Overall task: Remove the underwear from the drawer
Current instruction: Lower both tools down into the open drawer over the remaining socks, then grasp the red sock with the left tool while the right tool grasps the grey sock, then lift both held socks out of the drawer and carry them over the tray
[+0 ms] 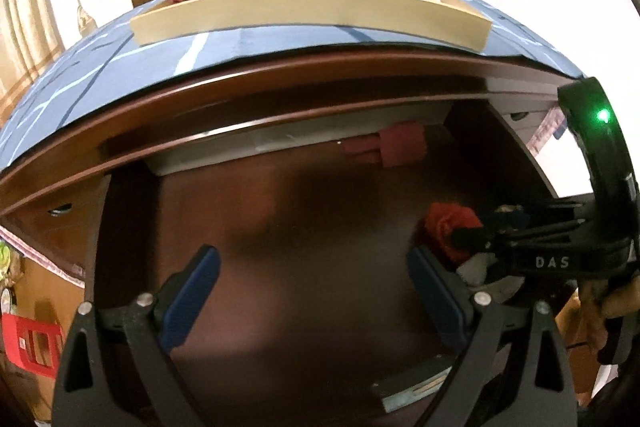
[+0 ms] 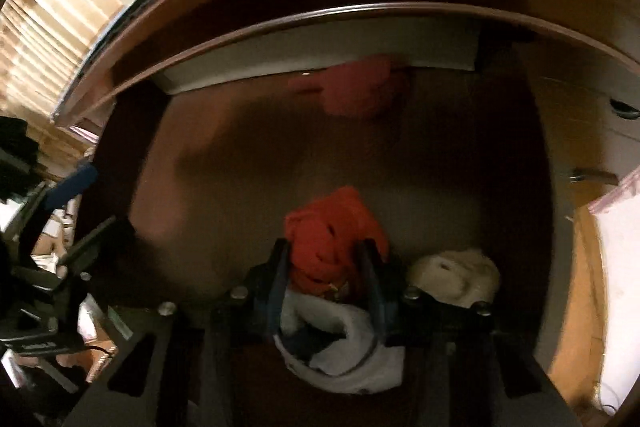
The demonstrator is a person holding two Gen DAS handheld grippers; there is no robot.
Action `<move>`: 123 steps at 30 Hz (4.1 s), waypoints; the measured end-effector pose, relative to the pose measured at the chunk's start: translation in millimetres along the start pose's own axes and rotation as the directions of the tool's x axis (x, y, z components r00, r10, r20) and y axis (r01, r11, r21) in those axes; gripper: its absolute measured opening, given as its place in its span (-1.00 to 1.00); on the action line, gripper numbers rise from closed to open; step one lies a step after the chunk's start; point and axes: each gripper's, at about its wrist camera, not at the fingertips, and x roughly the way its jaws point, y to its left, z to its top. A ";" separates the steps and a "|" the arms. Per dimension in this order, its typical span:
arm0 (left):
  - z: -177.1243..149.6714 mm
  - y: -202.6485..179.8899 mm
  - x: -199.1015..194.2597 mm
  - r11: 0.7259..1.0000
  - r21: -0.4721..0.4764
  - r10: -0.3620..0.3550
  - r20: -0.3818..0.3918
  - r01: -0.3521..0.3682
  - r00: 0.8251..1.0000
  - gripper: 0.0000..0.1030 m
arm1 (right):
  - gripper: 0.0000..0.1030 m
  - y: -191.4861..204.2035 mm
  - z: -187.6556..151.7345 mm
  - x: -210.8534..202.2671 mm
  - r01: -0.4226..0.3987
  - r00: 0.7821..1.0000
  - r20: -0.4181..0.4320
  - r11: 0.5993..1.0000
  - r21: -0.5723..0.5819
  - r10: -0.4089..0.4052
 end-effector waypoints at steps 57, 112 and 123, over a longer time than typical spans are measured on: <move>31.3 -46.4 46.2 0.960 0.253 -0.066 -0.210 0.119 0.975 0.81 | -0.46 -47.0 -7.5 -76.0 -0.124 0.969 0.229 0.987 0.104 0.097; 25.1 20.6 -44.2 0.973 0.026 -0.231 0.092 0.229 0.969 -0.37 | -0.45 20.0 -15.6 -100.4 -0.232 0.909 0.370 0.971 0.066 0.192; 28.8 52.9 -76.3 0.979 -0.021 -0.195 0.184 0.202 0.963 -0.38 | -0.45 65.4 3.8 -105.1 -0.293 0.890 0.356 0.956 -0.031 0.285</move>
